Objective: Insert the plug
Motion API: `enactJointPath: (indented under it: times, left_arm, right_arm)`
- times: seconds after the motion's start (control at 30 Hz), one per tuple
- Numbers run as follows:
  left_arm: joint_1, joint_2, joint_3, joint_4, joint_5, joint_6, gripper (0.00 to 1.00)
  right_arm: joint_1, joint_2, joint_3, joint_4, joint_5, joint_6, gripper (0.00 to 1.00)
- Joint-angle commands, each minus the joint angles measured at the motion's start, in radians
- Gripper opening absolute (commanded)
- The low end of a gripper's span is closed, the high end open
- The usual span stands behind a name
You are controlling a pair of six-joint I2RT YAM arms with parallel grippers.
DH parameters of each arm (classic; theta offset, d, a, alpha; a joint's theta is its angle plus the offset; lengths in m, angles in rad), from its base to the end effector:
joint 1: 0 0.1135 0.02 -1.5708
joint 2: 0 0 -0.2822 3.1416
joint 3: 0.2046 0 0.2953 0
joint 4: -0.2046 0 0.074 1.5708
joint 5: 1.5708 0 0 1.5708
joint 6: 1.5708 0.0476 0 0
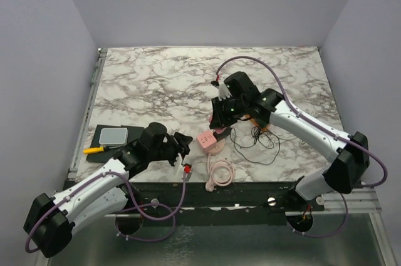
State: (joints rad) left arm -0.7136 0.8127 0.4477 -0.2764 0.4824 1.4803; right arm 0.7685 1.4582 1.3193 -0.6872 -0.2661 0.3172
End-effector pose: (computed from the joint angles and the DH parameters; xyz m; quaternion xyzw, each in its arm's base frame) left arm 0.1447 -0.1545 0.2017 0.8213 0.3009 -0.0353 0.4835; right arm 0.2532 0.2622 0.3251 -0.2536 0.8890 0.2921 0.2449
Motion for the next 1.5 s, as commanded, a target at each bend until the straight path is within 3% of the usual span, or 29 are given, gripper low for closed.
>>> enactJointPath:
  times: [0.0, 0.27, 0.63, 1.13, 1.47]
  left_arm:
    - [0.0, 0.022, -0.029, 0.093, 0.042, 0.075, 0.44]
    - [0.0, 0.069, -0.072, 0.179, 0.089, 0.157, 0.43]
    - [0.0, 0.214, -0.024, 0.237, 0.108, 0.199, 0.42]
    - [0.0, 0.257, 0.011, 0.256, 0.113, 0.213, 0.39]
    - [-0.001, 0.295, 0.012, 0.256, 0.11, 0.233, 0.22]
  right_arm:
    - [-0.004, 0.091, 0.06, -0.038, -0.058, 0.011, 0.01]
    - [-0.004, 0.184, 0.107, -0.057, -0.068, -0.009, 0.01]
    - [-0.001, 0.199, 0.052, -0.013, 0.011, 0.021, 0.01]
    - [0.025, 0.229, 0.014, 0.031, 0.034, 0.02, 0.01]
    - [0.058, 0.242, 0.016, 0.049, 0.079, 0.036, 0.01]
